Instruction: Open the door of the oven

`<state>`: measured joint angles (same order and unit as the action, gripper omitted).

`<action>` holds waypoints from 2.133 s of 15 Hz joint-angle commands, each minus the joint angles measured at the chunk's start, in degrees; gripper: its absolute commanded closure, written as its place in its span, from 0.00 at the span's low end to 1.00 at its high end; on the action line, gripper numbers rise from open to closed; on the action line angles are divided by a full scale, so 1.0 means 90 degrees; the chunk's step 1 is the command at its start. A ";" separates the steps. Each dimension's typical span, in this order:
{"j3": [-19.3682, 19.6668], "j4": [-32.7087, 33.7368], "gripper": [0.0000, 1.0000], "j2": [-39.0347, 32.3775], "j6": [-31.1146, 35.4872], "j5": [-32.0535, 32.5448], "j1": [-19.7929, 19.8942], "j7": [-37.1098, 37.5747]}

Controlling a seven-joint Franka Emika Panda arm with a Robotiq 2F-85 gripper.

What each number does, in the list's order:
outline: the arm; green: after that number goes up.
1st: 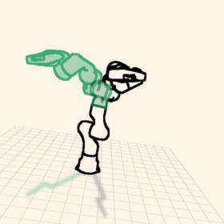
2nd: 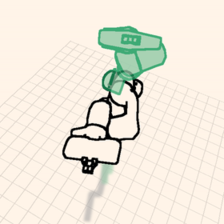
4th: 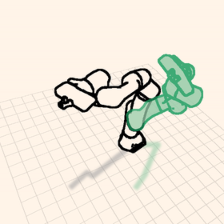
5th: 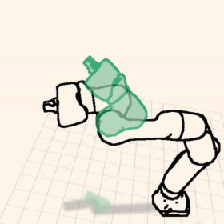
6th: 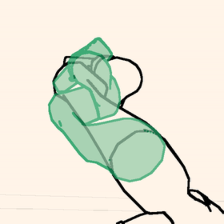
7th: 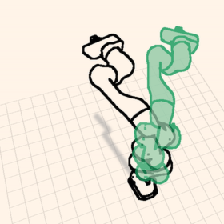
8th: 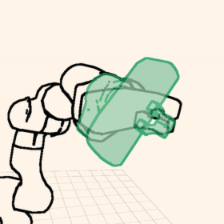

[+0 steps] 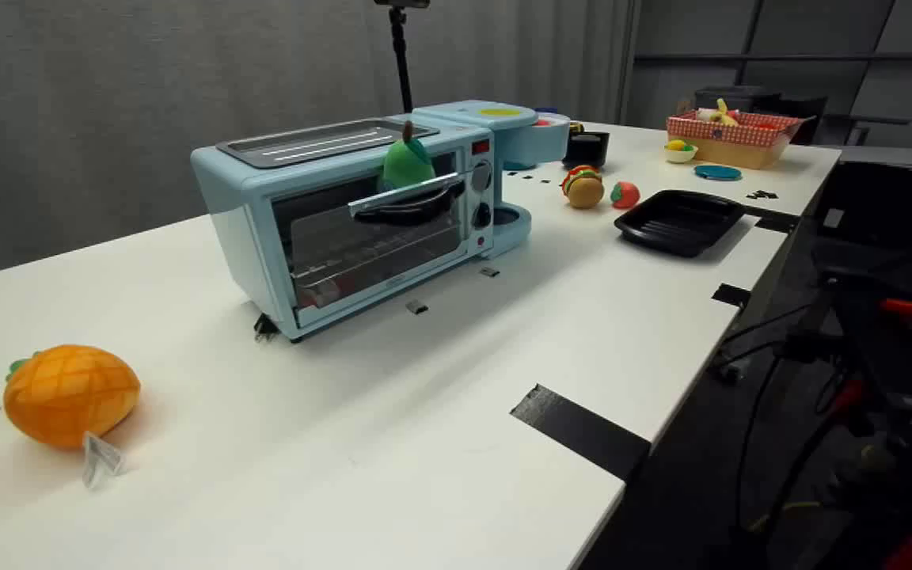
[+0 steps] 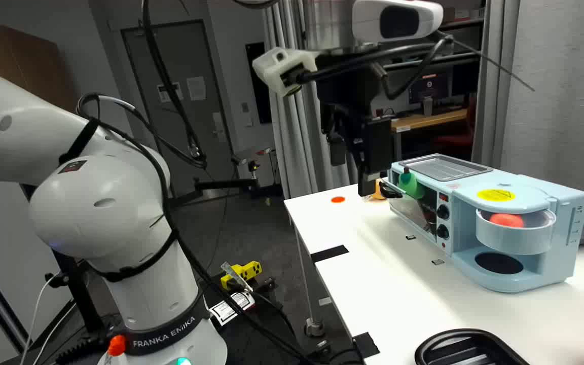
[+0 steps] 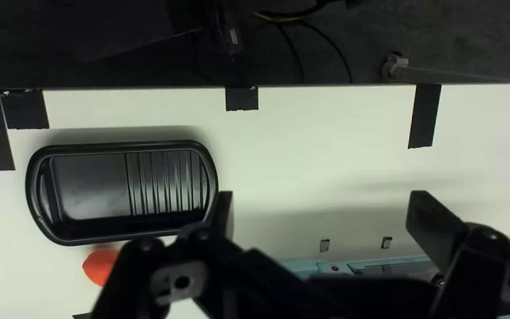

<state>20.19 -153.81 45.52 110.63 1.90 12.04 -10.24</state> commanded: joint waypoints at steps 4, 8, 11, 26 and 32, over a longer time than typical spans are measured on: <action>-0.0093 0.0010 0.00 -0.0038 -0.0008 -0.0077 0.0106 -0.0070; -0.0093 0.0010 0.00 -0.0038 -0.0008 -0.0077 0.0106 -0.0070; -0.0093 0.0010 0.00 -0.0038 -0.0008 -0.0077 0.0106 -0.0070; -0.0633 -0.0468 0.00 -0.0314 0.0144 -0.0018 -0.0177 -0.0078; -0.1215 -0.0459 0.00 -0.1278 0.0494 0.0030 -0.0667 -0.0011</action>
<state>11.39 -158.03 39.02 111.62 1.91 8.26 -10.26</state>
